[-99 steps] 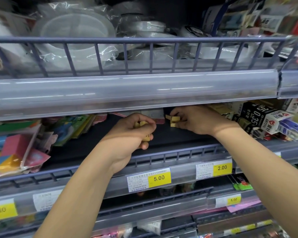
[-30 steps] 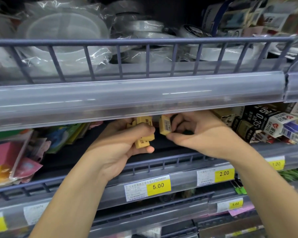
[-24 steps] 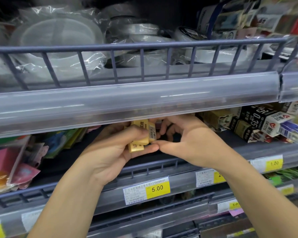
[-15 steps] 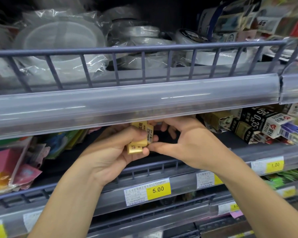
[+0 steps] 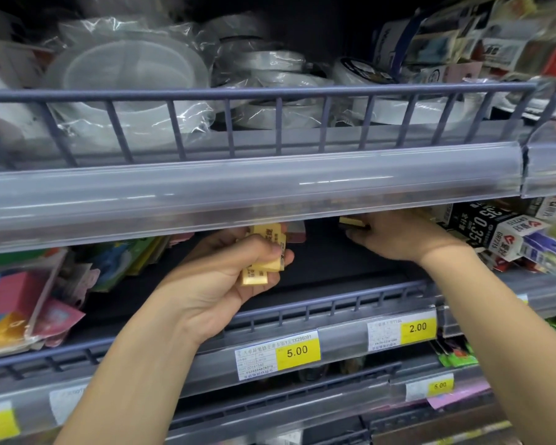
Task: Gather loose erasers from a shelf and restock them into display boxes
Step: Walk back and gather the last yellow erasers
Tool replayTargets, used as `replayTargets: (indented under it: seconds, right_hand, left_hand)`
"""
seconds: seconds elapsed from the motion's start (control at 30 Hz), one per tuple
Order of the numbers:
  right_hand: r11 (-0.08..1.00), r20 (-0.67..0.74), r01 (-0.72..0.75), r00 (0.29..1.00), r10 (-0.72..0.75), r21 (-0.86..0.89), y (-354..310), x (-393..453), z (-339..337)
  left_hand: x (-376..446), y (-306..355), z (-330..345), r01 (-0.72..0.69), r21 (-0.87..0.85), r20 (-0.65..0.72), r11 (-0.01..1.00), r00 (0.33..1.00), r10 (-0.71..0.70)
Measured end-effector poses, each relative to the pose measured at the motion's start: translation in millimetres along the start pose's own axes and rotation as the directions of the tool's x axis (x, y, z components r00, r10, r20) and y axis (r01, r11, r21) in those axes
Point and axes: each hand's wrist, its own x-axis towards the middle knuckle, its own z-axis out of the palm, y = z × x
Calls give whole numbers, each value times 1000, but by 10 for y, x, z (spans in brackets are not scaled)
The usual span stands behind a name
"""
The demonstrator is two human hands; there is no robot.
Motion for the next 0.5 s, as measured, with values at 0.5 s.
replayTargets:
  seconds: [0.5]
  right_hand:
    - [998, 141, -49, 989, 43, 37, 112, 223, 45]
  left_hand:
    - [-5, -7, 5, -41, 0, -14, 999, 999, 41]
